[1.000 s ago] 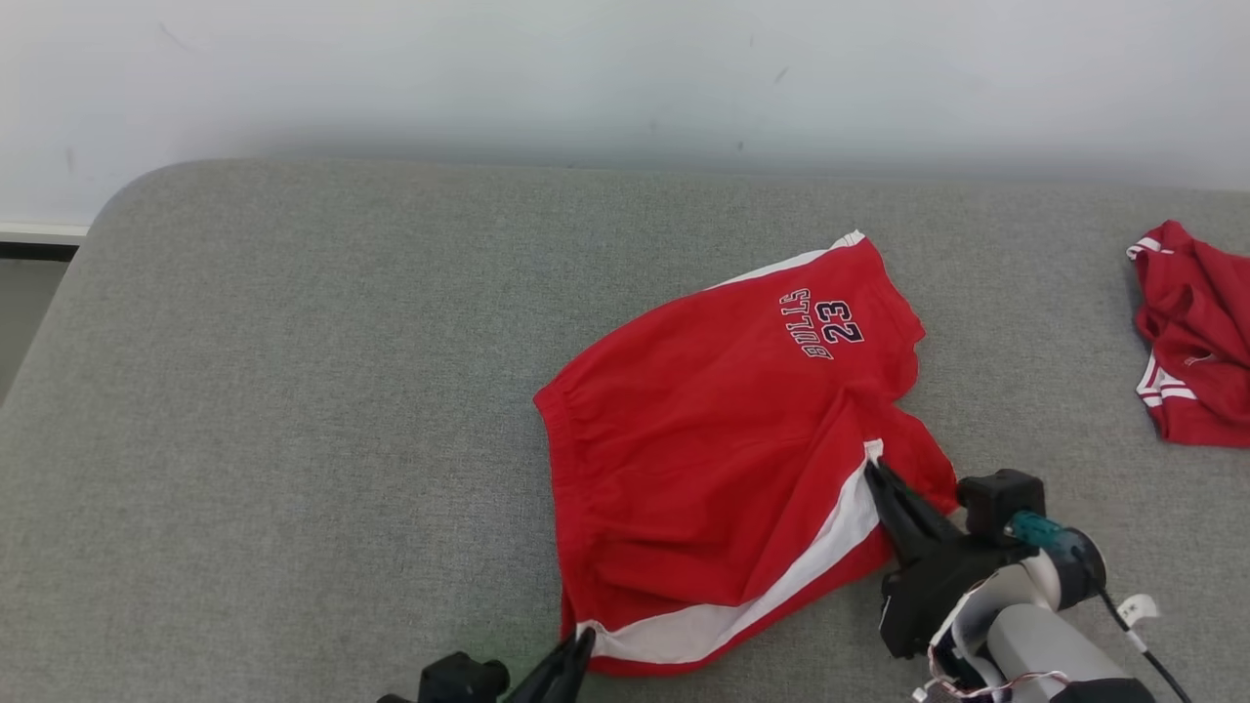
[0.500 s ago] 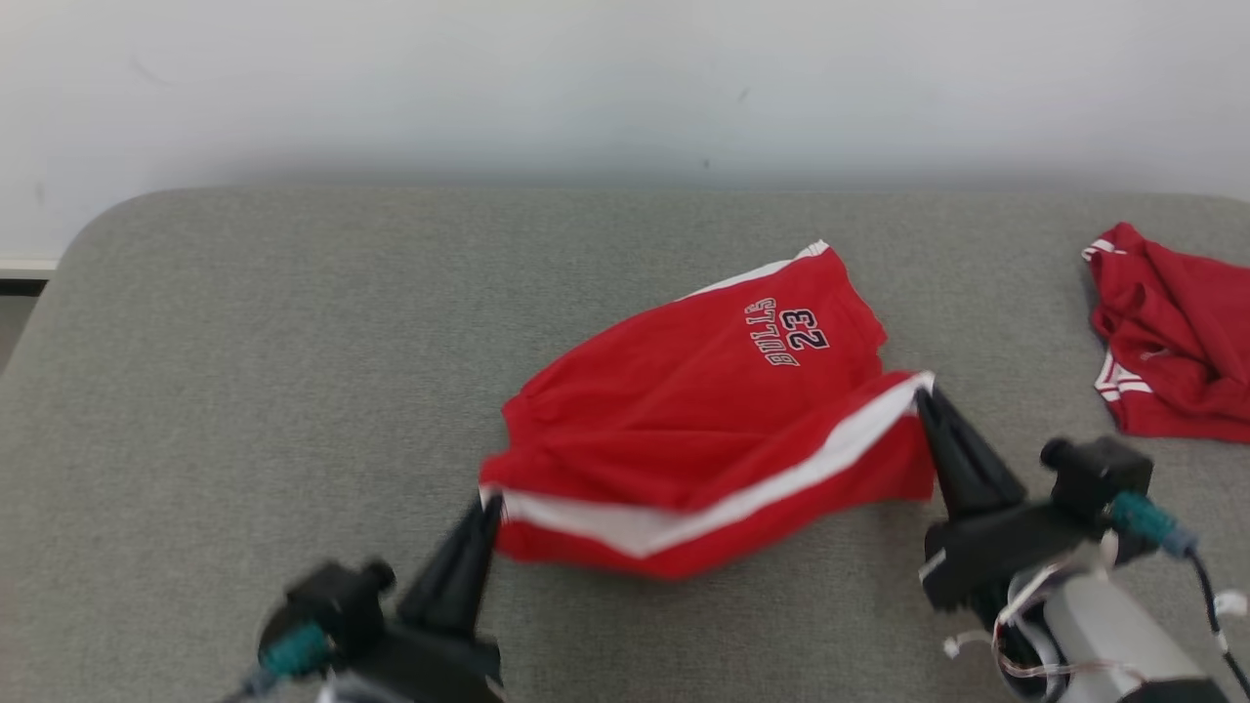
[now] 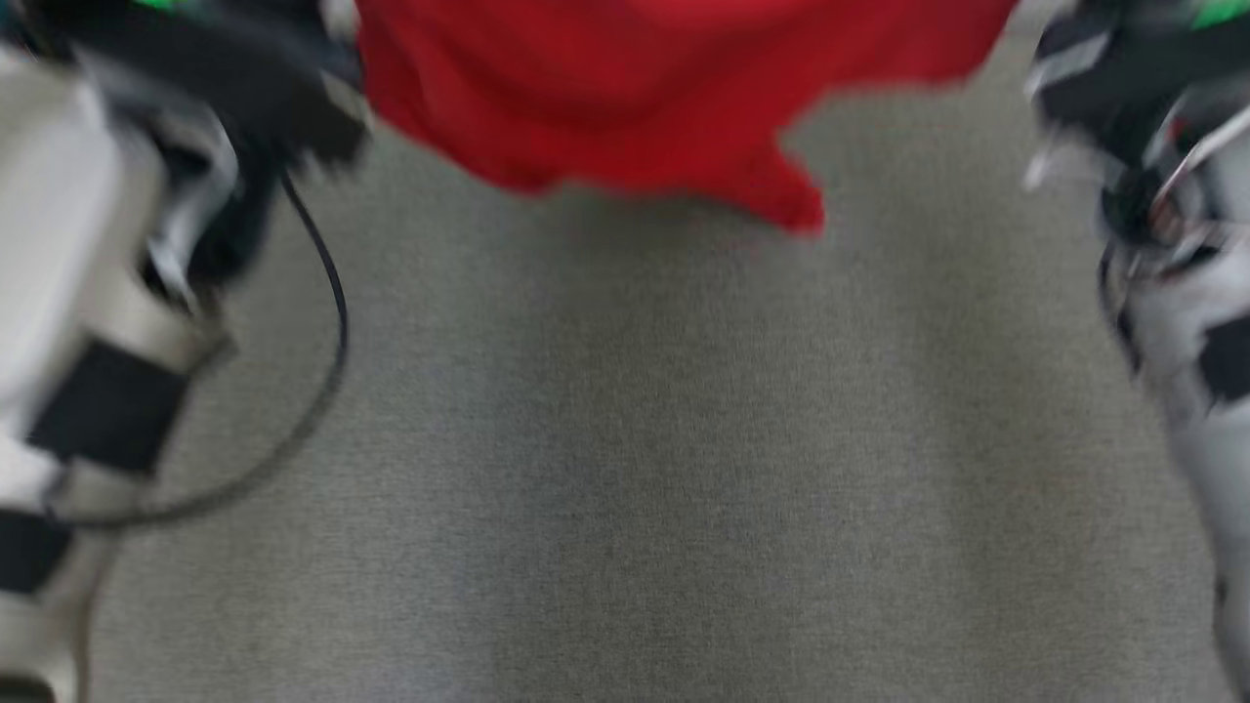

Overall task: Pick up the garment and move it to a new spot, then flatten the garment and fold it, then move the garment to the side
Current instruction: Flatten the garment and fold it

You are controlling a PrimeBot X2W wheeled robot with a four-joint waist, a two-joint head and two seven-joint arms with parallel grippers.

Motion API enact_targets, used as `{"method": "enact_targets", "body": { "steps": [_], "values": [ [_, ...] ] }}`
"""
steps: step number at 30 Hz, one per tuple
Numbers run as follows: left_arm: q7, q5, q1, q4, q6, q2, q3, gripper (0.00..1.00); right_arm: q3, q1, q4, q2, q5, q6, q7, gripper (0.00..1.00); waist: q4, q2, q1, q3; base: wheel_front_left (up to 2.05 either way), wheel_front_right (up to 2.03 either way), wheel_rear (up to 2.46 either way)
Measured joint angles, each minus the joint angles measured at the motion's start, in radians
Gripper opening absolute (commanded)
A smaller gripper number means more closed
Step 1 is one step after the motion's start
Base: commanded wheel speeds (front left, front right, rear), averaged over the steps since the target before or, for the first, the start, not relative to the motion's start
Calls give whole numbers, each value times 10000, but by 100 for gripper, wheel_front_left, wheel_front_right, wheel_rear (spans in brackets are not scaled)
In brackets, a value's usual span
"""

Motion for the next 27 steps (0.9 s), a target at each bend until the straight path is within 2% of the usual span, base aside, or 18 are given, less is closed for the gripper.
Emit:
{"method": "enact_targets", "body": {
  "steps": [6, 12, 19, 27],
  "values": [
    [788, -656, -3818, 1549, 0, 40, -109, 0, -453, -3629, 1220, 174, -176, 0, 368, 0, -192, 1, 2, 1371, 0, 0, 0],
    [940, -853, -6608, 3057, 0, 12, -570, 0, -604, -6461, 2989, 851, -692, 0, 349, 0, -466, 1, 2, 2560, 0, 0, 0],
    [840, -1174, -8112, 3948, 0, 71, -1354, 0, -422, -8096, 4637, 1160, -1208, 0, -25, 0, -907, 1, 1, 3492, 0, 0, 0],
    [313, -2071, -8222, 4355, 0, 259, -1992, 0, 38, -8410, 5400, 1097, -1166, 0, -428, 0, -1300, 2, 0, 4088, 0, 0, 0]
  ]
}}
